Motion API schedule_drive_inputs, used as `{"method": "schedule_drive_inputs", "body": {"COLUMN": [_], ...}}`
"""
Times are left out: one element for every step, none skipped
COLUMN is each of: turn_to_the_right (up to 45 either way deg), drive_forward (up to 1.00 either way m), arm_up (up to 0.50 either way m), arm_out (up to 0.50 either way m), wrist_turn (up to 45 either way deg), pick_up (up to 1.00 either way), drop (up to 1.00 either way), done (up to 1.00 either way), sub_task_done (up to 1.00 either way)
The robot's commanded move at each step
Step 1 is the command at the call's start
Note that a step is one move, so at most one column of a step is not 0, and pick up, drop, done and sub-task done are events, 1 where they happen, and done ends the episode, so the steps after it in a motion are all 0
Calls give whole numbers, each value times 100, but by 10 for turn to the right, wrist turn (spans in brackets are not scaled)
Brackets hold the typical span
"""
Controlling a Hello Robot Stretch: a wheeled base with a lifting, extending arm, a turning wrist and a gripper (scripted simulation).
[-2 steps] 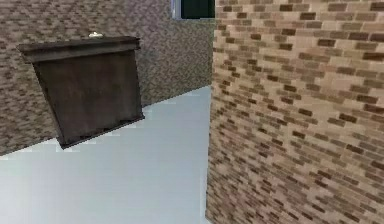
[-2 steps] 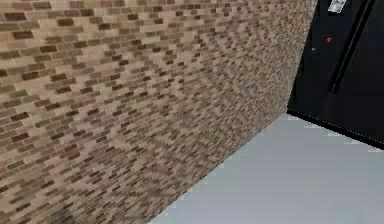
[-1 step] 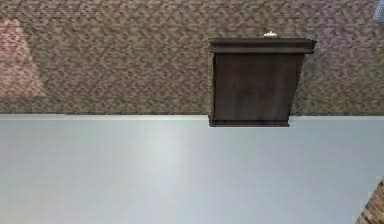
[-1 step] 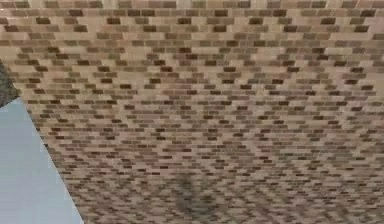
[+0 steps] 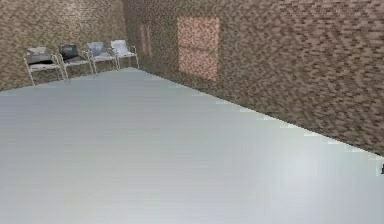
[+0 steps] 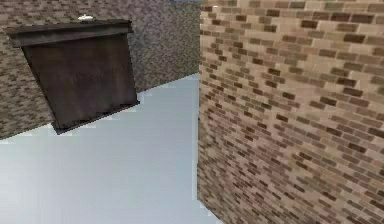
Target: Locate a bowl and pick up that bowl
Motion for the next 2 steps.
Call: {"method": "schedule_drive_inputs", "body": {"turn_to_the_right": [-180, 0], "drive_forward": [0, 50], "arm_up": [0, 0], "arm_out": [0, 0], "wrist_turn": [0, 0], "pick_up": [0, 0], "drop": [0, 0], "done": [0, 0], "sub_task_done": [0, 0]}}
